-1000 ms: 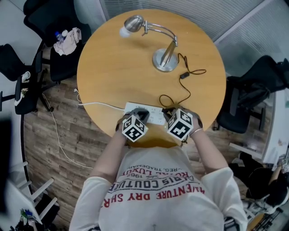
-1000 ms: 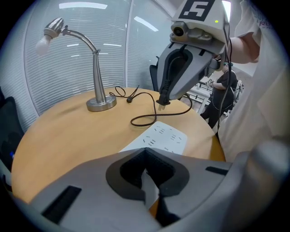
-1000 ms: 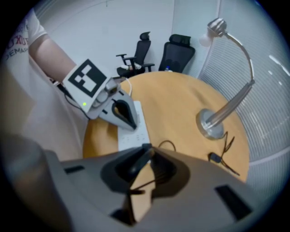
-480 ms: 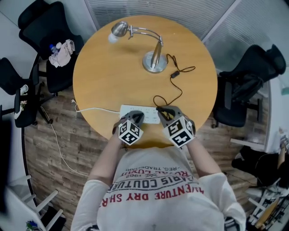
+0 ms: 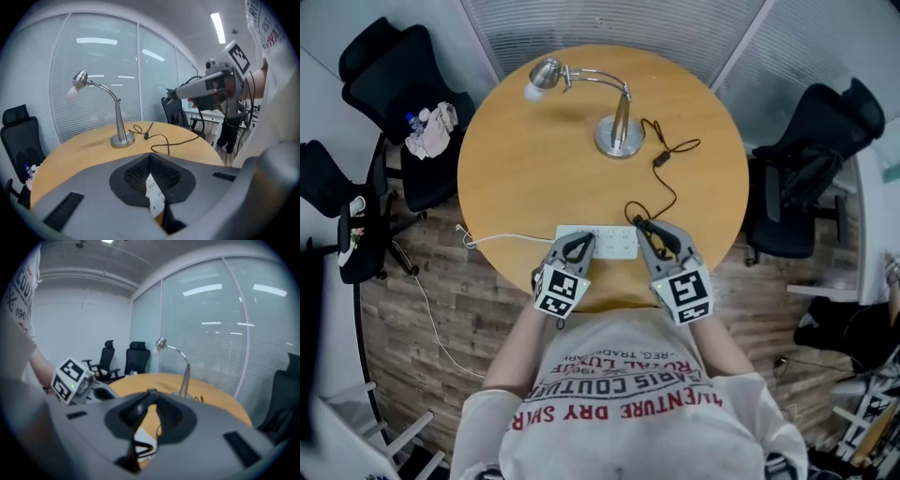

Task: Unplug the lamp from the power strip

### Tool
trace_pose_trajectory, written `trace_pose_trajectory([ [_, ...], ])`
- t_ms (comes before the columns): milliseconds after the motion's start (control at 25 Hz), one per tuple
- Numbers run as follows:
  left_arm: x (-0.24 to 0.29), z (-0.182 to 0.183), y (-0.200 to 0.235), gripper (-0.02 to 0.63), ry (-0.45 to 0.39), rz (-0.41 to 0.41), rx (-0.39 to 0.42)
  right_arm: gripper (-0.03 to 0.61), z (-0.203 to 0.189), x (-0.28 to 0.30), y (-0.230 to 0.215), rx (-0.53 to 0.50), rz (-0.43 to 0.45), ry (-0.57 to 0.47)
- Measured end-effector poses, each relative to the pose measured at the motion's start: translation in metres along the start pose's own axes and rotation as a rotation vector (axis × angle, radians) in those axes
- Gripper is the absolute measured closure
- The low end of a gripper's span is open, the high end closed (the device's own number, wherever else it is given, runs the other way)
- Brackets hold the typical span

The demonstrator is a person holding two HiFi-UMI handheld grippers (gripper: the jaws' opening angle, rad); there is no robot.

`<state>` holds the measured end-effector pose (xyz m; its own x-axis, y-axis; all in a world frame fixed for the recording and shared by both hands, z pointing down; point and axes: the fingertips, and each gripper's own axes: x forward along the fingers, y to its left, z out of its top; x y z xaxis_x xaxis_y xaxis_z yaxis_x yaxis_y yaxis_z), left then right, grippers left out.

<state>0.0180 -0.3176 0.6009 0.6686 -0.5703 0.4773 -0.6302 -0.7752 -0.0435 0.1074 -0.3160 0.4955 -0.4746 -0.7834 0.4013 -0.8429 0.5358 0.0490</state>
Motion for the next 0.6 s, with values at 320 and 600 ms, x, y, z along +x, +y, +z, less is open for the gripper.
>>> trace_pose_trajectory([
  [320,-0.079,0.109,0.020,0.586,-0.337,0.028,-0.094,0.505,0.045,-0.029,-0.003,0.102,-0.058,-0.257],
  [600,-0.117,0.142,0.036,0.586,-0.486,0.075,-0.140,0.505,0.057,-0.038,-0.004,0.122,-0.074,-0.336],
])
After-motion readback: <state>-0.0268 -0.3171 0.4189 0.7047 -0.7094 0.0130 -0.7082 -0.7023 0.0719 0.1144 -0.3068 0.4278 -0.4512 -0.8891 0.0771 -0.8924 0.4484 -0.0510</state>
